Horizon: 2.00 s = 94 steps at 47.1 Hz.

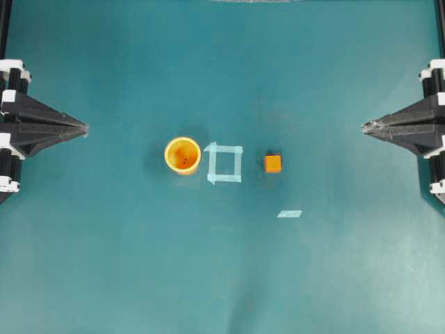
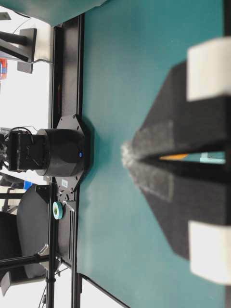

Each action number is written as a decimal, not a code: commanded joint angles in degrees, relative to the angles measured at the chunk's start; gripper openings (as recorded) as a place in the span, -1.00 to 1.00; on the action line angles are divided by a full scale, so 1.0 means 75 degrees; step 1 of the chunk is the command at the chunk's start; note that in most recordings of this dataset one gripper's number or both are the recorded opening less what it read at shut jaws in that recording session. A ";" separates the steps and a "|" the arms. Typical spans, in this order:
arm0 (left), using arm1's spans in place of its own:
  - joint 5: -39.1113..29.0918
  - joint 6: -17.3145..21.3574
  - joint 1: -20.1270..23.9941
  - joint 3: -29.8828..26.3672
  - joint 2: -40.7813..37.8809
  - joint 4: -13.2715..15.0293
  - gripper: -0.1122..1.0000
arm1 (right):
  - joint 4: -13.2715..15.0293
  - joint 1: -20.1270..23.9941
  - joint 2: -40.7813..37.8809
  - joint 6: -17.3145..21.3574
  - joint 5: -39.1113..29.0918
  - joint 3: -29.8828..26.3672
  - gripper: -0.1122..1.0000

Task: Move the block to the left with right arm.
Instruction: 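Move the right gripper leftward toward the orange cube, then close the right gripper around the orange cube and lift it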

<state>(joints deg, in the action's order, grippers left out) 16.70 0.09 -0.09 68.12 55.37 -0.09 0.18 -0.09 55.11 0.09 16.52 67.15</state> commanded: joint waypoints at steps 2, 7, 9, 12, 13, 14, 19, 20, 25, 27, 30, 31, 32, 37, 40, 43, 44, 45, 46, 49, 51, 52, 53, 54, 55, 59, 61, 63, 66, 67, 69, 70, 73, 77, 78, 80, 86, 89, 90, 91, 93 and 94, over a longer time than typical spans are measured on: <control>0.0000 -0.0094 -0.0105 -0.0199 0.0070 -0.0047 -0.81 | -0.0012 -0.0012 -0.0082 0.0012 -0.0023 -0.0129 -0.81; -0.0094 -0.0047 -0.0105 -0.0187 0.0176 -0.0047 -0.81 | -0.0012 -0.0023 -0.0270 0.0070 -0.0398 -0.0270 -0.81; -0.0199 0.0000 -0.0105 -0.0199 0.0234 -0.0059 -0.81 | -0.0012 -0.0035 -0.0387 0.0105 -0.0574 -0.0363 -0.81; -0.0410 0.0000 -0.0105 -0.0187 0.0328 -0.0059 -0.81 | -0.0012 -0.0047 -0.0539 0.0164 -0.0727 -0.0469 -0.81; -0.0492 0.0000 -0.0105 -0.0187 0.0352 -0.0059 -0.81 | -0.0012 -0.0047 -0.0609 0.0188 -0.0750 -0.0492 -0.81; -0.0586 0.0000 -0.0117 -0.0187 0.0375 -0.0059 -0.81 | -0.0012 -0.0047 -0.0656 0.0199 -0.0773 -0.0516 -0.81; -0.1008 -0.0012 -0.0105 -0.0187 0.0563 -0.0059 -0.81 | -0.0012 -0.0047 -0.1008 0.0270 -0.0855 -0.0668 -0.80; -0.1078 -0.0012 -0.0105 -0.0187 0.0598 -0.0059 -0.81 | -0.0012 -0.0047 -0.1078 0.0281 -0.0867 -0.0691 -0.80; -0.1348 -0.0012 -0.0105 -0.0187 0.0785 -0.0059 -0.81 | -0.0012 -0.0047 -0.1441 0.0363 -0.0855 -0.0797 -0.80; -0.1430 -0.0012 -0.0117 -0.0187 0.0867 -0.0047 -0.81 | -0.0012 -0.0059 -0.1570 0.0410 -0.0867 -0.0832 -0.79; -0.1559 -0.0012 -0.0105 -0.0176 0.0996 -0.0059 -0.81 | -0.0012 -0.0047 -0.1828 0.0457 -0.0867 -0.0891 -0.71; -0.1594 -0.0012 -0.0105 -0.0176 0.1043 -0.0059 -0.81 | -0.0012 -0.0047 -0.1898 0.0469 -0.0867 -0.0902 -0.65; -0.1629 -0.0012 -0.0105 -0.0164 0.1078 -0.0059 -0.81 | -0.0012 -0.0047 -0.1980 0.0480 -0.0867 -0.0926 -0.58; -0.1805 -0.0012 -0.0105 -0.0117 0.1277 -0.0047 -0.81 | -0.0012 -0.0047 -0.2355 0.0492 -0.0867 -0.0973 -0.23; -0.1887 -0.0023 -0.0117 -0.0105 0.1348 -0.0059 -0.81 | -0.0012 -0.0047 -0.2660 0.0504 -0.0879 -0.1020 -0.06; -0.1945 -0.0035 -0.0105 -0.0105 0.1406 -0.0047 -0.81 | -0.0012 -0.0047 -0.2941 0.0504 -0.0938 -0.1102 0.08; -0.1980 -0.0035 -0.0105 -0.0094 0.1430 -0.0059 -0.81 | -0.0012 -0.0047 -0.3035 0.0504 -0.0973 -0.1137 0.13; -0.1992 -0.0035 -0.0105 -0.0094 0.1441 -0.0047 -0.81 | -0.0012 -0.0047 -0.3211 0.0504 -0.1043 -0.1184 0.15; -0.2016 -0.0035 -0.0105 -0.0105 0.1453 -0.0059 -0.81 | -0.0012 -0.0047 -0.3316 0.0504 -0.1090 -0.1219 0.17; -0.2063 -0.0035 -0.0105 -0.0094 0.1477 -0.0047 -0.81 | -0.0012 -0.0047 -0.3680 0.0504 -0.1301 -0.1336 0.20; -0.2086 -0.0035 -0.0117 -0.0094 0.1500 -0.0059 -0.81 | -0.0012 -0.0047 -0.3938 0.0504 -0.1453 -0.1418 0.20; -0.2098 -0.0035 -0.0117 -0.0094 0.1523 -0.0059 -0.81 | -0.0012 -0.0059 -0.4066 0.0504 -0.1523 -0.1465 0.21; -0.2109 -0.0035 -0.0117 -0.0094 0.1535 -0.0059 -0.81 | -0.0012 -0.0047 -0.4254 0.0492 -0.1629 -0.1523 0.21; -0.2121 -0.0035 -0.0117 -0.0082 0.1535 -0.0059 -0.81 | -0.0012 -0.0047 -0.4383 0.0492 -0.1711 -0.1559 0.21; -0.2121 -0.0035 -0.0105 -0.0082 0.1535 -0.0047 -0.81 | -0.0012 -0.0047 -0.4523 0.0492 -0.1770 -0.1582 0.22; -0.2133 -0.0035 -0.0105 -0.0070 0.1559 -0.0059 -0.81 | -0.0012 -0.0047 -0.5063 0.0492 -0.1910 -0.1652 0.22; -0.2133 -0.0035 -0.0117 -0.0059 0.1559 -0.0059 -0.81 | -0.0012 -0.0059 -0.5367 0.0492 -0.1957 -0.1699 0.22; -0.2133 -0.0035 -0.0105 -0.0047 0.1559 -0.0059 -0.81 | -0.0012 -0.0047 -0.5602 0.0492 -0.1957 -0.1746 0.23; -0.2133 -0.0035 -0.0105 -0.0047 0.1559 -0.0059 -0.81 | -0.0012 -0.0047 -0.5918 0.0480 -0.1957 -0.1828 0.23; -0.2133 -0.0035 -0.0117 -0.0047 0.1559 -0.0059 -0.81 | 0.0000 -0.0047 -0.6000 0.0469 -0.1957 -0.1863 0.24; -0.2133 -0.0035 -0.0105 -0.0035 0.1559 -0.0059 -0.81 | 0.0012 -0.0082 -0.6199 0.0457 -0.1957 -0.1957 0.26; -0.2133 -0.0035 -0.0105 -0.0035 0.1559 -0.0047 -0.81 | 0.0012 -0.0094 -0.6281 0.0457 -0.1957 -0.1992 0.27; -0.2133 -0.0035 -0.0105 -0.0023 0.1570 -0.0059 -0.81 | 0.0047 -0.0188 -0.6457 0.0457 -0.1945 -0.2133 0.31; -0.2133 -0.0035 -0.0105 -0.0023 0.1559 -0.0059 -0.81 | 0.0164 -0.0363 -0.6551 0.0445 -0.1945 -0.2250 0.36; -0.2133 -0.0035 -0.0117 -0.0023 0.1559 -0.0059 -0.81 | 0.0188 -0.0410 -0.6574 0.0445 -0.1945 -0.2273 0.37; -0.2133 -0.0035 -0.0105 -0.0023 0.1559 -0.0047 -0.81 | 0.0258 -0.0492 -0.6598 0.0445 -0.1957 -0.2320 0.38; -0.2133 -0.0035 -0.0105 -0.0023 0.1559 -0.0059 -0.81 | 0.0328 -0.0598 -0.6680 0.0445 -0.1980 -0.2437 0.39; -0.2133 -0.0035 -0.0105 -0.0023 0.1559 -0.0059 -0.81 | 0.0328 -0.0598 -0.6762 0.0445 -0.2004 -0.2496 0.39; -0.2133 -0.0035 -0.0105 -0.0023 0.1559 -0.0059 -0.81 | 0.0316 -0.0586 -0.6785 0.0445 -0.2004 -0.2508 0.39; -0.2133 -0.0035 -0.0105 -0.0023 0.1559 -0.0059 -0.81 | 0.0316 -0.0574 -0.6820 0.0457 -0.2016 -0.2520 0.39; -0.2133 -0.0035 -0.0105 -0.0023 0.1559 -0.0047 -0.81 | 0.0305 -0.0563 -0.6891 0.0469 -0.2039 -0.2555 0.39; -0.2133 -0.0035 -0.0105 -0.0023 0.1559 -0.0047 -0.81 | 0.0305 -0.0551 -0.6926 0.0469 -0.2039 -0.2566 0.39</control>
<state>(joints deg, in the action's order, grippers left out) 0.44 -0.09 -0.79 68.47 67.41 -0.35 2.46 -4.48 3.16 3.52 1.23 49.31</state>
